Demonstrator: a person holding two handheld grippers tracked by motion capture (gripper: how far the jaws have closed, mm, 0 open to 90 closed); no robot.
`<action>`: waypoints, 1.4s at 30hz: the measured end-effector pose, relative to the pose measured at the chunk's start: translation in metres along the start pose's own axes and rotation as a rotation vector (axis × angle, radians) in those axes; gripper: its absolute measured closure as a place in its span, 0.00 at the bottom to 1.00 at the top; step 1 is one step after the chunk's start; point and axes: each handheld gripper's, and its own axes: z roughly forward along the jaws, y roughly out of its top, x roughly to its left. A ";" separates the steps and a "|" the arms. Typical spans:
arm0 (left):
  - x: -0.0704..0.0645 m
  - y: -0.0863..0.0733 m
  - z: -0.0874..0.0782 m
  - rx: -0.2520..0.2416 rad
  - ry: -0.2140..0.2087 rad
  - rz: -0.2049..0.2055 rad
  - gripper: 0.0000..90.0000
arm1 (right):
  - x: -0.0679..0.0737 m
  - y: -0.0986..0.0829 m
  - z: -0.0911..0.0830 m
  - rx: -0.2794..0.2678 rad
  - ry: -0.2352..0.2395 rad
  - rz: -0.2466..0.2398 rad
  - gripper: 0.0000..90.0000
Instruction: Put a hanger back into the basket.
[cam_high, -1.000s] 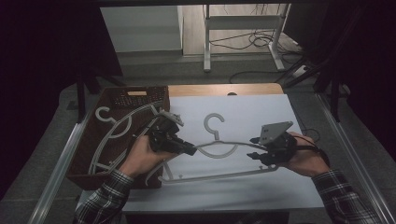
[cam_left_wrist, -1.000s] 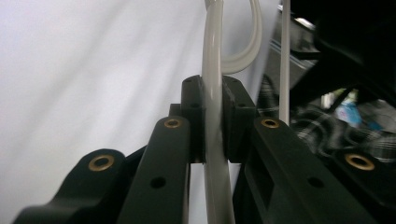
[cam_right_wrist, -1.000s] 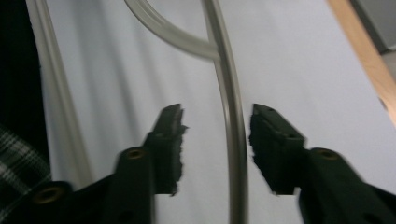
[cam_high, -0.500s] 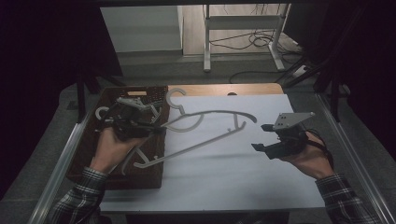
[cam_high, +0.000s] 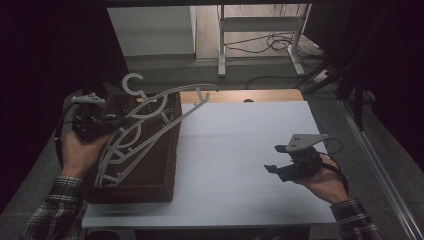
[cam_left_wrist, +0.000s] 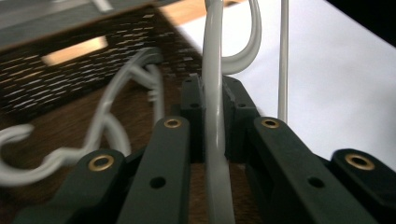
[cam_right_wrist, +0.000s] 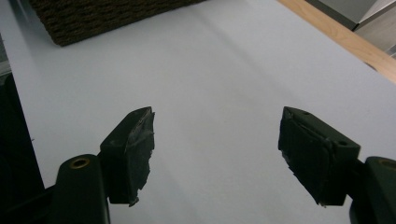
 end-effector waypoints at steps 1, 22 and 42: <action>0.005 -0.004 -0.001 -0.007 0.016 -0.017 0.91 | 0.001 -0.002 0.001 0.001 0.001 0.000 0.30; 0.052 -0.070 0.015 0.022 0.192 -0.142 0.91 | 0.011 -0.024 0.018 0.033 0.056 0.042 0.31; 0.025 -0.074 0.027 0.092 0.159 -0.061 0.28 | 0.019 -0.039 0.022 0.020 0.065 0.089 0.30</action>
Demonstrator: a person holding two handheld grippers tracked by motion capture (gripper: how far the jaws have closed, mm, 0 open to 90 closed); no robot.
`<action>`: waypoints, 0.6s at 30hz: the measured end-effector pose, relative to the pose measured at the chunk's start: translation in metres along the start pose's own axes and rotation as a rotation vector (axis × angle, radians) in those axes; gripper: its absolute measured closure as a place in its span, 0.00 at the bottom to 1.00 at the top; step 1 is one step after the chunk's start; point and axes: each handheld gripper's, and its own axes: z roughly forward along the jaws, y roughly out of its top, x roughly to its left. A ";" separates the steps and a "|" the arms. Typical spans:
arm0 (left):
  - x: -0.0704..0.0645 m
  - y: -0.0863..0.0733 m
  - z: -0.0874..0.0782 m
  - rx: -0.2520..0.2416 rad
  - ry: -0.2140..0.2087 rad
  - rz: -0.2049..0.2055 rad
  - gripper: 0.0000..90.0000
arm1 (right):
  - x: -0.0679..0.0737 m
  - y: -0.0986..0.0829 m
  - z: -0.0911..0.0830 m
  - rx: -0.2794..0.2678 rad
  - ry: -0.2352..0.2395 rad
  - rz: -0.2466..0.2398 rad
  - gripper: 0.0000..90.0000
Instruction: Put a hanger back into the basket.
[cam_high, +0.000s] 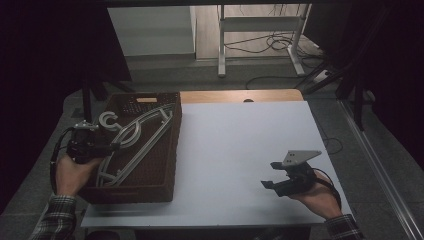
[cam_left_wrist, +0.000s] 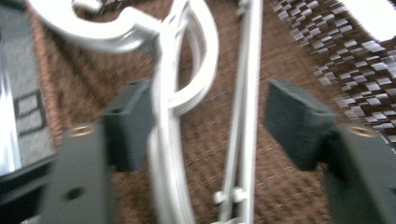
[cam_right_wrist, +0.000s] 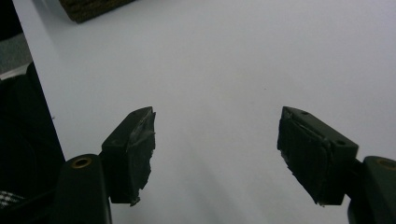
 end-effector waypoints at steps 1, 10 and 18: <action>-0.008 0.001 -0.004 -0.028 -0.036 0.009 0.23 | 0.002 -0.001 -0.001 -0.005 -0.009 0.012 0.30; -0.118 -0.005 -0.013 -0.194 -0.318 0.155 0.02 | 0.025 -0.017 -0.023 -0.091 -0.105 0.142 0.19; -0.181 -0.026 0.002 -0.199 -0.409 0.231 0.01 | 0.042 -0.037 -0.029 -0.129 -0.164 0.150 0.14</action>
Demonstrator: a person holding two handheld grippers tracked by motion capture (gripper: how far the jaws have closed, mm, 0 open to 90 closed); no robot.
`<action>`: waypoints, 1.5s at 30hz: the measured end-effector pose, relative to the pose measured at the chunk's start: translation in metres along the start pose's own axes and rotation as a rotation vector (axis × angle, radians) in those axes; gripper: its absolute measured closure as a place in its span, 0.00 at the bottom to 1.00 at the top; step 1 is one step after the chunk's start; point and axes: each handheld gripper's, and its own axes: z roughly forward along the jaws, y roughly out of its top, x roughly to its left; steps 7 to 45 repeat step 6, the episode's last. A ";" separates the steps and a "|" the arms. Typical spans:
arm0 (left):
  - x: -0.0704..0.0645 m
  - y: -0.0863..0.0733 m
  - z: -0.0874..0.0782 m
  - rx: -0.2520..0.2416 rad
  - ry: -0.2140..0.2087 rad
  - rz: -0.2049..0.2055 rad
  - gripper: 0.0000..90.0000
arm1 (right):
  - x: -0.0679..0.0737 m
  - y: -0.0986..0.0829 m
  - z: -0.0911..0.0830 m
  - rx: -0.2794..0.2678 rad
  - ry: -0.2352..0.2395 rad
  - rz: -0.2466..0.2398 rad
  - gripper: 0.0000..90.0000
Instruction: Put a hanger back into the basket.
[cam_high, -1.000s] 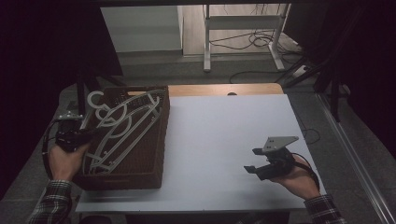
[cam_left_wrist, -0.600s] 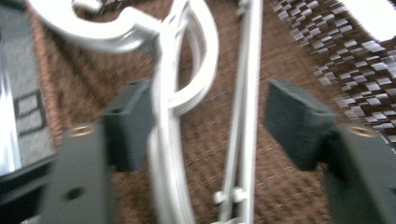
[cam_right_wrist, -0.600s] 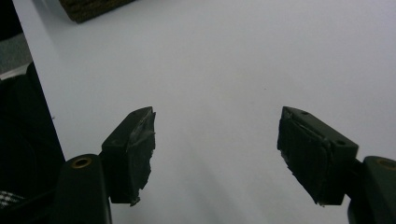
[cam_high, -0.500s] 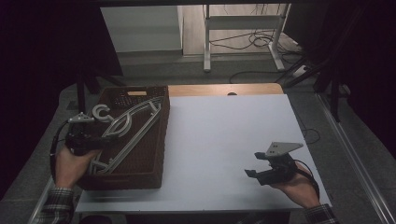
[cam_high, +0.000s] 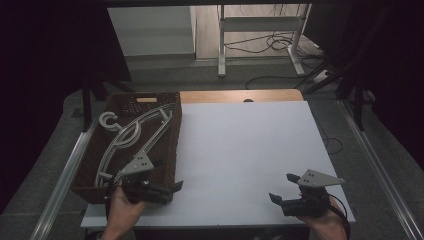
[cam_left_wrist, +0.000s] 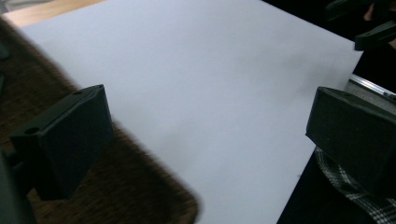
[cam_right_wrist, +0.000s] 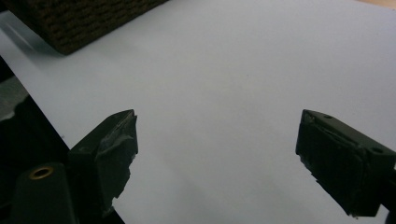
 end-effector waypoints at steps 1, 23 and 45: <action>-0.003 -0.001 0.003 0.016 -0.009 0.010 0.01 | 0.001 -0.002 0.000 0.003 -0.005 -0.015 0.14; -0.007 -0.008 0.016 0.056 -0.009 0.041 0.01 | 0.001 -0.006 0.005 0.021 -0.022 -0.051 0.14; -0.007 -0.008 0.016 0.056 -0.009 0.041 0.01 | 0.001 -0.006 0.005 0.021 -0.022 -0.051 0.14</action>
